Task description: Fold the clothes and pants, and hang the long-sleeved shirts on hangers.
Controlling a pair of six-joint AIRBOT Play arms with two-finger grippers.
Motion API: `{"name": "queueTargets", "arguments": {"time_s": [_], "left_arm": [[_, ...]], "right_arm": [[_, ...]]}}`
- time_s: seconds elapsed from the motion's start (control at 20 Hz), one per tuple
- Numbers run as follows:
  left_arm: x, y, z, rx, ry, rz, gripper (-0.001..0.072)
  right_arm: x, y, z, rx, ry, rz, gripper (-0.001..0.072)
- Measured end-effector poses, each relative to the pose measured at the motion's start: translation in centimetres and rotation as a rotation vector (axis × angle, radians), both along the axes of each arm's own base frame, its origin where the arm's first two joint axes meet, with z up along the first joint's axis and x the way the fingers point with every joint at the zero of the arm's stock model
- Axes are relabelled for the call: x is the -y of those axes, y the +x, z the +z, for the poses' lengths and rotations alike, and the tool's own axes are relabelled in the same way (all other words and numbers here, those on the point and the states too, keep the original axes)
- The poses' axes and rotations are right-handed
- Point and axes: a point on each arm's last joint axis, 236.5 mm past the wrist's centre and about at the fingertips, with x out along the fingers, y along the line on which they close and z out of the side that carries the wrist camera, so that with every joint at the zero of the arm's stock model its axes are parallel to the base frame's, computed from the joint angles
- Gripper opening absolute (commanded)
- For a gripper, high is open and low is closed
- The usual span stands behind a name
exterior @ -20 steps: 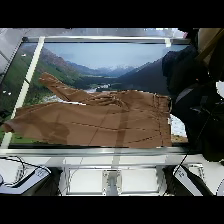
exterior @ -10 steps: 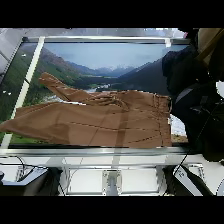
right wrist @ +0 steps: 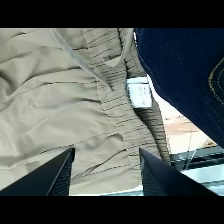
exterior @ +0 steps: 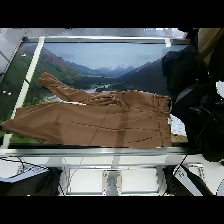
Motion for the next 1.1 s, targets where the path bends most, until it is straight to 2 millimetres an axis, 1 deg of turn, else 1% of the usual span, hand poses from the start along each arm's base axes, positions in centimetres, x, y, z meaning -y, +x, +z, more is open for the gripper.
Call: {"name": "queueTargets", "arguments": {"time_s": [0.05, 0.15, 0.2, 0.3, 0.4, 0.5, 0.65, 0.8, 0.95, 1.0, 1.1], "left_arm": [[0.0, 1.1, -0.2, 0.003, -0.003, -0.021, 0.0440], [0.1, 2.7, -0.5, 0.004, -0.004, -0.060, 0.0040], [0.1, 3.4, -0.5, 0.007, -0.002, -0.073, 0.0008], [0.1, 4.1, -0.3, 0.010, 0.003, -0.094, 0.0007], [-0.1, 4.3, 0.4, 0.008, 0.021, -0.121, 0.0007], [-0.7, 3.9, 1.8, 0.009, 0.054, -0.136, 0.0007], [-1.1, 2.6, 4.8, -0.014, 0.121, -0.185, 0.0007], [-0.1, 0.6, 7.2, -0.081, 0.174, -0.262, 0.0007], [0.6, -0.6, 9.3, -0.112, 0.217, -0.292, 0.0007], [0.8, -0.8, 9.8, -0.116, 0.226, -0.298, 0.0007], [1.5, -1.1, 10.2, -0.125, 0.224, -0.315, 0.0007]], "right_arm": [[0.0, 0.0, 0.0, -0.001, 0.001, -0.002, 0.0447], [0.0, 0.0, 0.0, -0.003, 0.005, -0.006, 0.0447], [-0.1, -0.1, 0.0, -0.007, 0.008, -0.007, 0.0447], [-0.3, -0.4, 0.0, -0.018, 0.014, -0.002, 0.0447], [-0.4, -0.7, 0.0, -0.030, 0.016, 0.005, 0.0447], [-0.4, -1.1, -0.1, -0.046, 0.015, 0.011, 0.0447], [0.0, -2.1, -0.3, -0.085, -0.012, 0.027, 0.0448], [0.8, -3.3, -1.1, -0.133, -0.058, 0.057, 0.0449], [0.9, -4.4, -3.0, -0.181, -0.065, 0.088, 0.0449], [0.7, -4.9, -4.1, -0.202, -0.058, 0.102, 0.0449], [-0.3, -5.5, -6.6, -0.229, -0.012, 0.127, 0.0449]]}}
